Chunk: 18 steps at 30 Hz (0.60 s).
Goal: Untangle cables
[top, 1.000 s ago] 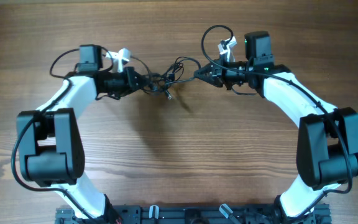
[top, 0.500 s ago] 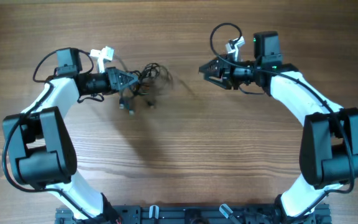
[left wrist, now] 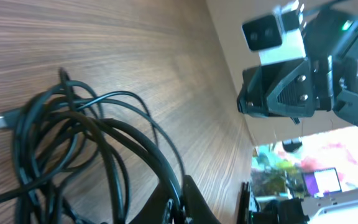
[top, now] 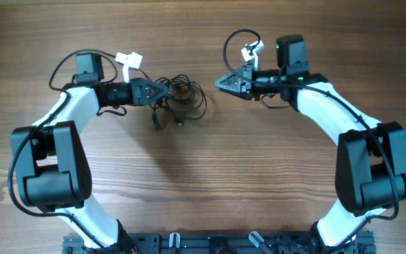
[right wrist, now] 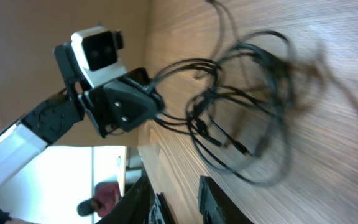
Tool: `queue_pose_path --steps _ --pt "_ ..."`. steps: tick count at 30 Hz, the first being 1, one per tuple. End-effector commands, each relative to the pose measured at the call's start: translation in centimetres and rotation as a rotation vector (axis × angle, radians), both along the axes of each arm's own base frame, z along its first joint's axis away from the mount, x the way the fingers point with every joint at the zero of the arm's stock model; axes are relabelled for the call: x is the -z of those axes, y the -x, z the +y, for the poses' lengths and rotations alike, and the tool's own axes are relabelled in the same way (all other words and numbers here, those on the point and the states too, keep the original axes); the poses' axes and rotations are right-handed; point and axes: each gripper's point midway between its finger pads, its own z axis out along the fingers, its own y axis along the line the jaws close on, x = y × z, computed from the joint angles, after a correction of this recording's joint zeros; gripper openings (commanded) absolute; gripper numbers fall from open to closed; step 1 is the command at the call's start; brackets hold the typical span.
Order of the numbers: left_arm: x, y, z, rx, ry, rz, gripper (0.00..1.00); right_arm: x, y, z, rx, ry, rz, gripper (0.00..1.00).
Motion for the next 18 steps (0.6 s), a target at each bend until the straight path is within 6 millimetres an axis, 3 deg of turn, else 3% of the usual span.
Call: queue_pose_path --steps 1,4,11,14,18 --pt "-0.3 0.7 -2.1 0.074 0.035 -0.035 0.06 -0.1 0.5 2.1 -0.001 0.015 0.009 0.28" --pt "-0.3 0.9 -2.8 0.092 0.035 -0.039 0.06 2.1 -0.1 3.5 0.114 0.148 0.042 0.29" --pt "-0.3 0.9 -2.8 0.092 0.035 -0.039 0.07 4.3 0.2 5.9 0.317 0.257 0.185 0.48" --pt "-0.3 0.9 -2.8 0.092 0.035 -0.039 0.07 5.6 0.8 6.7 0.366 0.262 0.291 0.48" --pt "-0.3 0.9 -2.8 0.092 0.035 -0.039 0.07 9.1 0.7 7.2 0.421 0.266 0.427 0.44"
